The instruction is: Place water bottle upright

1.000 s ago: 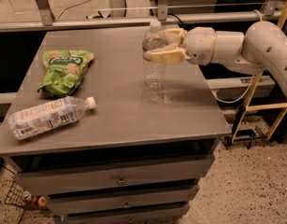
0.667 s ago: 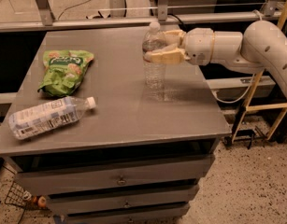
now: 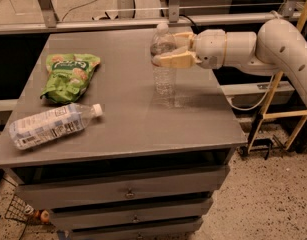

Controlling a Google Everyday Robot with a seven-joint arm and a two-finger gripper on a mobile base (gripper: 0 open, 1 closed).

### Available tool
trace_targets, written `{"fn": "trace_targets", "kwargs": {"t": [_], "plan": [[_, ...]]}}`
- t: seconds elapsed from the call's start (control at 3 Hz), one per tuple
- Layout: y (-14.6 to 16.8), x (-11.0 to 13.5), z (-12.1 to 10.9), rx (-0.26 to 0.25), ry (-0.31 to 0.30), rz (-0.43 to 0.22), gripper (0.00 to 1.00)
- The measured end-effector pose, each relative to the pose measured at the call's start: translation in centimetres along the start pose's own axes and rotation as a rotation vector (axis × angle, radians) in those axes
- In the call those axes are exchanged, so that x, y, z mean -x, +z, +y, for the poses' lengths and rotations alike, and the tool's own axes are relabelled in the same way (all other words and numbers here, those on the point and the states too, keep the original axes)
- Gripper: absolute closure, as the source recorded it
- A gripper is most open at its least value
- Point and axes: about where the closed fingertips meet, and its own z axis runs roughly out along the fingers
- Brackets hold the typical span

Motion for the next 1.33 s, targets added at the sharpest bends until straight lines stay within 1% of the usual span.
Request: {"fn": "trace_targets", "kwargs": {"t": [0.33,0.67,1.0,1.33], "plan": [[0.26,0.05,0.09,0.005,0.000,-0.001,0.61],[0.65,0.14,0.23,0.011,0.000,-0.003,0.30],[0.88,0.19,0.32,0.015,-0.001,-0.004,0.06],[0.05,0.29,-0.09,0.000,-0.011,0.005,0.00]]}}
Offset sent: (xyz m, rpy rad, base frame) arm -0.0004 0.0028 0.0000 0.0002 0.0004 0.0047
